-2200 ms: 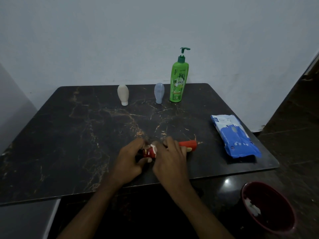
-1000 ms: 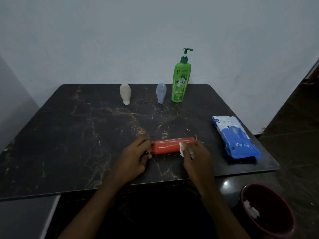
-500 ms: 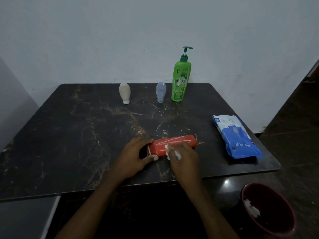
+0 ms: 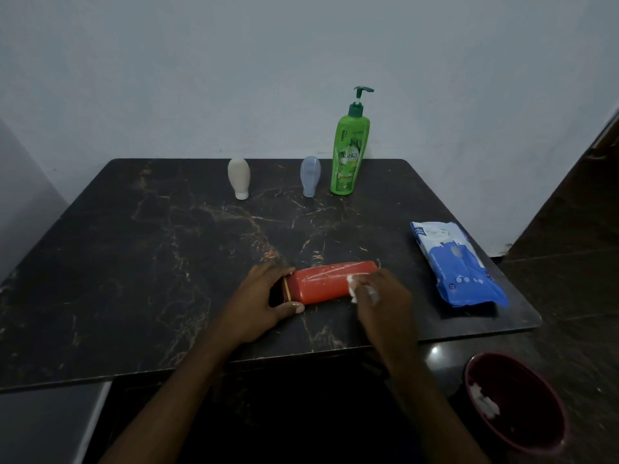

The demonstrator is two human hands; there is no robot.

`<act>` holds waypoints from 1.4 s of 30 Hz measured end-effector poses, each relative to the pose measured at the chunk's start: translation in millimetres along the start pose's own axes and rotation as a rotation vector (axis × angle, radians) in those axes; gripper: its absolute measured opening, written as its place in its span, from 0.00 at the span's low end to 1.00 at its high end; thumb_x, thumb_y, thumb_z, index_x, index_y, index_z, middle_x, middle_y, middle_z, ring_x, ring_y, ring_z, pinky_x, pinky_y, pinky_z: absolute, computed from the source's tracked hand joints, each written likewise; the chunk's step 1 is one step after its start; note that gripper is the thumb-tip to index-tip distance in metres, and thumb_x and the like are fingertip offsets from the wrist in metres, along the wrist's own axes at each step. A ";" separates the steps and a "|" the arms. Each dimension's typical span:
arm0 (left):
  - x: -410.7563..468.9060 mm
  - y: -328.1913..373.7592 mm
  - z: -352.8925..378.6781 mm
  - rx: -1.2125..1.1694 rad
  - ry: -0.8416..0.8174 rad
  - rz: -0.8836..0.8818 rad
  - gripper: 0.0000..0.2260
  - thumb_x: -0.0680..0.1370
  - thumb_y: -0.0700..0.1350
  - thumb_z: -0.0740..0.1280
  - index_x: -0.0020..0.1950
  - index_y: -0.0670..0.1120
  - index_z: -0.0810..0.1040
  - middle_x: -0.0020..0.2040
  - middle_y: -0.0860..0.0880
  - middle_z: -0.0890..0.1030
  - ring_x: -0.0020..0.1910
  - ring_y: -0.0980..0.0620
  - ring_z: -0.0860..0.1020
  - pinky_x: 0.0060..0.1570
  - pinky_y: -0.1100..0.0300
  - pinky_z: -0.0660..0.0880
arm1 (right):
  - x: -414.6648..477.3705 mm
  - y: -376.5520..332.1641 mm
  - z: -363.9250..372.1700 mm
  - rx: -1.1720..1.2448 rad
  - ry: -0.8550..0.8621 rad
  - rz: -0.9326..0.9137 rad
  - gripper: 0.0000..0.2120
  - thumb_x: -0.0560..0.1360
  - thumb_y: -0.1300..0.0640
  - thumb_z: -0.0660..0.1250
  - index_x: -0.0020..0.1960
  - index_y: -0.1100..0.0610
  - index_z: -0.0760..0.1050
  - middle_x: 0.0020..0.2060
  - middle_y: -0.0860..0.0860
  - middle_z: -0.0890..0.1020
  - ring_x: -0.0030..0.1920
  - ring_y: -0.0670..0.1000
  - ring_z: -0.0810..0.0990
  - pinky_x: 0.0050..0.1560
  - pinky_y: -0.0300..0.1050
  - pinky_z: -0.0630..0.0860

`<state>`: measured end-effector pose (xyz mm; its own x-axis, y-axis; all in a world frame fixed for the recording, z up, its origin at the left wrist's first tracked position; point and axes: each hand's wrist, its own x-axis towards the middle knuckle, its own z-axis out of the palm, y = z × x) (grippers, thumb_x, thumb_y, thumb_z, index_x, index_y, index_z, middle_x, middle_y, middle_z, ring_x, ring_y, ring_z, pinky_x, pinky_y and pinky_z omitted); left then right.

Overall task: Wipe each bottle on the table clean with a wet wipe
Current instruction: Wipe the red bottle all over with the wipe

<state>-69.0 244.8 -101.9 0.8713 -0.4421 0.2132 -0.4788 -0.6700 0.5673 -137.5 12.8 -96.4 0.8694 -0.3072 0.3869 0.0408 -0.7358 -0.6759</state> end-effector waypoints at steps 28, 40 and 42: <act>0.7 1.7 -3.7 0.137 -0.054 0.104 0.31 0.76 0.68 0.66 0.72 0.51 0.70 0.62 0.58 0.67 0.61 0.58 0.63 0.59 0.60 0.67 | 23.4 31.1 -5.7 -0.065 0.039 0.057 0.07 0.80 0.56 0.65 0.53 0.55 0.81 0.47 0.51 0.81 0.43 0.44 0.76 0.46 0.39 0.75; 0.5 1.8 -2.8 0.113 -0.025 0.092 0.32 0.73 0.69 0.66 0.70 0.51 0.74 0.61 0.57 0.71 0.60 0.57 0.66 0.61 0.58 0.70 | -13.1 -41.9 39.1 -0.056 -0.157 -0.187 0.17 0.78 0.54 0.56 0.59 0.58 0.80 0.55 0.51 0.76 0.48 0.50 0.79 0.49 0.48 0.79; 0.4 1.1 -3.0 0.107 -0.030 0.085 0.33 0.72 0.70 0.65 0.70 0.51 0.74 0.62 0.58 0.71 0.60 0.57 0.66 0.61 0.58 0.70 | -13.6 -41.5 38.2 -0.054 -0.160 -0.206 0.20 0.77 0.52 0.54 0.59 0.57 0.80 0.55 0.50 0.77 0.49 0.50 0.79 0.49 0.47 0.79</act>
<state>-68.9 245.7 -98.8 0.8241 -0.5165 0.2326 -0.5612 -0.6884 0.4596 -132.2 70.6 -97.6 0.9125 -0.0517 0.4059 0.2024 -0.8051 -0.5575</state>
